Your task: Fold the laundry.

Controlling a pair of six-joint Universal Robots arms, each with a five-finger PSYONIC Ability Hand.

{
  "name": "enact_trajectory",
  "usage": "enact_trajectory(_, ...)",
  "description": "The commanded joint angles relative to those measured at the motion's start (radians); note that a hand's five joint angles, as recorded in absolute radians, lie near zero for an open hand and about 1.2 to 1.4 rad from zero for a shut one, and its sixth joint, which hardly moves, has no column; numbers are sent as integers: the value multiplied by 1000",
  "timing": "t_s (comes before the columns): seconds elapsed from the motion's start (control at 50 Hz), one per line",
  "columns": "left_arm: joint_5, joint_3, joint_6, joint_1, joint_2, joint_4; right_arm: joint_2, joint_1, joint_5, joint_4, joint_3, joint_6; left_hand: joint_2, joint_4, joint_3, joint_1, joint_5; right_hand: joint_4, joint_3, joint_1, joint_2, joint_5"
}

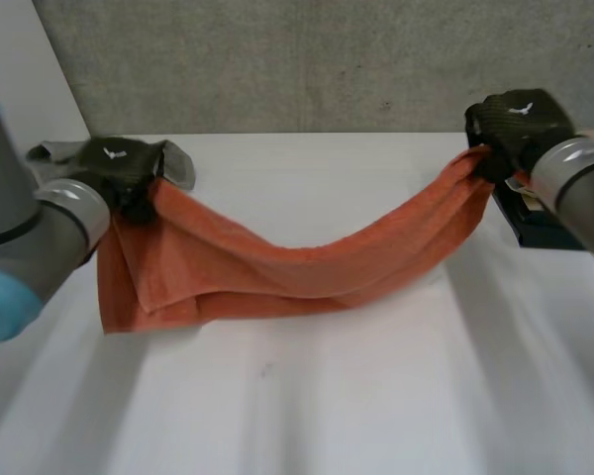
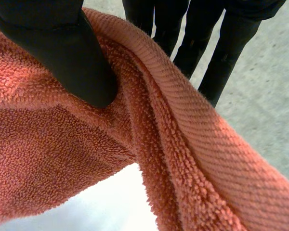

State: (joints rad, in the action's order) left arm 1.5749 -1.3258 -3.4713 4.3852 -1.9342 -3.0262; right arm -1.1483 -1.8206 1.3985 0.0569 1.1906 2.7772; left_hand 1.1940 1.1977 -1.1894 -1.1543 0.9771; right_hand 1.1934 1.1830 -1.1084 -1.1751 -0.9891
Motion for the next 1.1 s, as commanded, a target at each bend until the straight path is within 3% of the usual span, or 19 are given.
enact_trajectory(0.02, 118, 261, -2, 3, -332, 32, 264, -57, 134, -121, -132, 5, -90, -93, 85, 50, -47, 203, 213, -288, -221, -233)
enact_trajectory(0.08, 138, 341, -3, 0, -399, 30, 324, -68, 200, -208, -163, 9, -369, -372, 364, 329, -326, 203, 213, -288, -221, -233)
enact_trajectory(0.12, 152, 407, -5, -3, -436, 36, 373, -83, 256, -314, -183, 12, -739, -742, 734, 699, -696, 130, 140, -215, -148, -160)
enact_trajectory(0.16, 162, 436, -6, -6, -446, 43, 393, -92, 283, -371, -184, 7, -915, -919, 911, 875, -873, -399, -389, 314, 381, 370)
enact_trajectory(0.18, 172, 444, -12, -12, -445, 55, 406, -106, 302, -423, -183, -1, -1006, -1010, 1001, 966, -964, -963, -953, 878, 945, 933)
enact_trajectory(0.2, 178, 442, -17, -13, -439, 61, 407, -114, 310, -439, -180, -5, -1019, -1023, 1015, 980, -977, -1019, -1008, 934, 1001, 989)
enact_trajectory(0.34, 197, 272, -64, -52, -315, 52, 316, -138, 300, -388, -53, -19, -1019, -1023, 1015, 980, -977, -1019, -1008, 934, 1001, 989)
enact_trajectory(0.46, 148, 13, -189, -66, -195, -40, 156, -115, 174, -301, 112, -25, -764, -767, 759, 724, -721, -1019, -1008, 934, 1001, 989)
enact_trajectory(0.54, 39, -108, -232, -64, -173, -86, 93, -86, 56, -237, 211, -37, -547, -551, 543, 507, -505, -1019, -1008, 934, 1001, 989)
enact_trajectory(0.66, -35, -87, -221, -69, -223, -97, 70, -57, 2, -213, 288, -54, -511, -514, 506, 471, -468, -1019, -1008, 934, 1001, 989)
enact_trajectory(1.1, 24, 172, -178, -121, -439, -20, 93, -29, 2, -215, 316, -59, -473, -476, 468, 433, -430, -1019, -1008, 934, 1001, 989)
